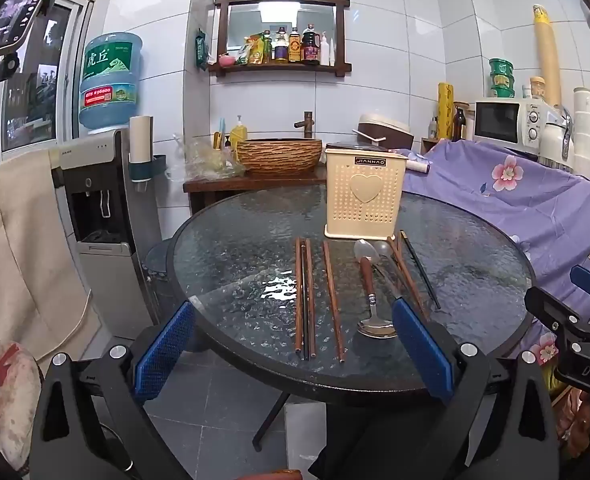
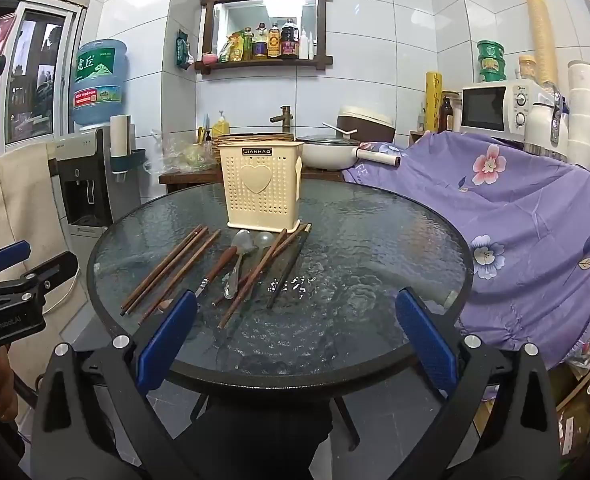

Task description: Organize utensils

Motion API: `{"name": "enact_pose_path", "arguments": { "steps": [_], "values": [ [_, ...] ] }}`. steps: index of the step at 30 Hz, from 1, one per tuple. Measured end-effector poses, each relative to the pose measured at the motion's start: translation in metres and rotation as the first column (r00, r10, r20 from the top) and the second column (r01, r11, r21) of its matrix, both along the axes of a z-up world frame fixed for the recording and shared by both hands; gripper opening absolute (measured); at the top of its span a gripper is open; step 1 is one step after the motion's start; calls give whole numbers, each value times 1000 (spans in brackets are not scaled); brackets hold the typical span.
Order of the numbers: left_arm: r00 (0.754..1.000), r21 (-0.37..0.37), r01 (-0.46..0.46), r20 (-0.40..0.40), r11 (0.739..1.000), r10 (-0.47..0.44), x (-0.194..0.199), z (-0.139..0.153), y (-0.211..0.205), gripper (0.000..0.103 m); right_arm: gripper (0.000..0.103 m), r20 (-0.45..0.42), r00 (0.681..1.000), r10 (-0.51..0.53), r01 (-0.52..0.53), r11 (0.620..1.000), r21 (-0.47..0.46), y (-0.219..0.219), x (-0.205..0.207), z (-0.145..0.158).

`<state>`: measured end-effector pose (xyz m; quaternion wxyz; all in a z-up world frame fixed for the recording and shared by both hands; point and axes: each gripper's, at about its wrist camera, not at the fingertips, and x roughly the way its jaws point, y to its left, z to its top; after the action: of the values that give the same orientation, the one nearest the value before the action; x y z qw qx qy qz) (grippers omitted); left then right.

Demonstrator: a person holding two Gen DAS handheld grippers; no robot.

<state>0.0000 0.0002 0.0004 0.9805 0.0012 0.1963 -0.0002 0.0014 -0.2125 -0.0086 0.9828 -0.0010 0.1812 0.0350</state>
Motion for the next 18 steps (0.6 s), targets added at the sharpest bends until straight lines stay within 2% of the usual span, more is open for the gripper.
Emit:
{"name": "enact_pose_path", "arguments": {
  "steps": [10, 18],
  "values": [
    [1000, -2, 1, -6, 1000, -1, 1, -7, 6, 97, 98, -6, 1000, -4, 4, 1000, 5, 1, 3, -9],
    [1000, 1, -1, -14, 1000, 1, 3, -8, 0, 97, 98, -17, 1000, -5, 5, 1000, 13, 0, 3, -3]
  ]
}}
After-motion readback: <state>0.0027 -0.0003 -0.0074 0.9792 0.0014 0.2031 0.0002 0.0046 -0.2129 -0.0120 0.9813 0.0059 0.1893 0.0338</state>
